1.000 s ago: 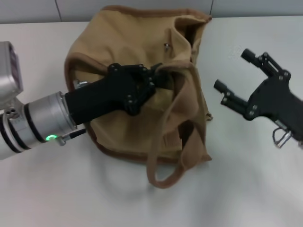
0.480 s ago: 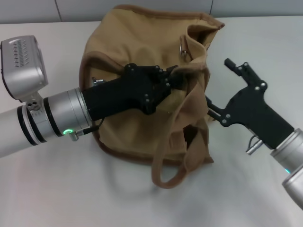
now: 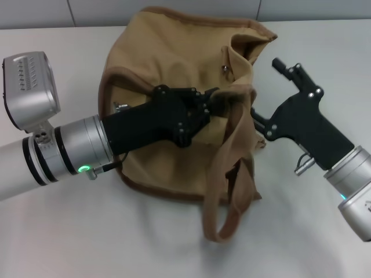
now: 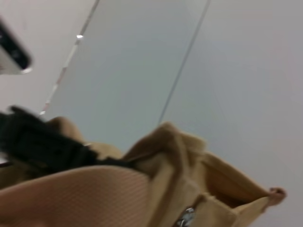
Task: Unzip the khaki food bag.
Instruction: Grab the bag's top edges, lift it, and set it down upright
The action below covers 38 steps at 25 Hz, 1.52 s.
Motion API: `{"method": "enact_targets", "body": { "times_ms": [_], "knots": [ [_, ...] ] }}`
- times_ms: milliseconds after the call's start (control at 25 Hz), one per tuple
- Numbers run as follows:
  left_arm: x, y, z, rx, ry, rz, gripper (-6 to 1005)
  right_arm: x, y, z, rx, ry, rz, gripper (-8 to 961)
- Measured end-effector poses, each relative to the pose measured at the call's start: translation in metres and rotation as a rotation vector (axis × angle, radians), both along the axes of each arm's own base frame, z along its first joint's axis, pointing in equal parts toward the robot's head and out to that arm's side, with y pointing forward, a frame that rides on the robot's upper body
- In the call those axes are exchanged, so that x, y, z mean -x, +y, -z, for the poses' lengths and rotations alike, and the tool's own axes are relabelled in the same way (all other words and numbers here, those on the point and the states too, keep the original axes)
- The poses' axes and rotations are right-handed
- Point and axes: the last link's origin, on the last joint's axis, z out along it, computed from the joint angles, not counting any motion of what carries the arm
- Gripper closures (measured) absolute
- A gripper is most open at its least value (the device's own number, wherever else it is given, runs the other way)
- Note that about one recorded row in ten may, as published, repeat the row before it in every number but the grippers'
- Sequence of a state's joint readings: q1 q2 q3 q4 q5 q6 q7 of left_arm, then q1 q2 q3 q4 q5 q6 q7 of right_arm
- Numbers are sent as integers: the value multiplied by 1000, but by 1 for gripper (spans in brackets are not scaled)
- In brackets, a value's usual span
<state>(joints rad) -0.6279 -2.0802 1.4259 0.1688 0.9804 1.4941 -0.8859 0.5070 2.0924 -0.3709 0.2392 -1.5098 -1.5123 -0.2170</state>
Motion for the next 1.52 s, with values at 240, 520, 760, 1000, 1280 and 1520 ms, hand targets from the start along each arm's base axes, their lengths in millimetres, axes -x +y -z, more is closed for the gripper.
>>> {"method": "enact_targets", "body": {
  "times_ms": [240, 520, 760, 1000, 1280, 1520],
  "knots": [
    [2, -3, 1, 3, 0, -3, 917, 3, 1, 1, 1, 14, 0, 140],
    [5, -5, 0, 4, -1, -12, 917, 3, -4, 4, 22, 5, -12, 184],
    [6, -7, 1, 11, 1, -12, 916, 4, -9, 7, 33, -13, -30, 283],
    [8, -9, 1, 17, -3, -19, 916, 5, -11, 10, 43, -25, -43, 634],
    [9, -11, -1, 14, -25, -24, 916, 5, -12, 12, 52, -26, -43, 877],
    [5, -13, -7, 2, -72, -13, 916, 5, -12, 14, 64, -35, -43, 954]
  ]
}}
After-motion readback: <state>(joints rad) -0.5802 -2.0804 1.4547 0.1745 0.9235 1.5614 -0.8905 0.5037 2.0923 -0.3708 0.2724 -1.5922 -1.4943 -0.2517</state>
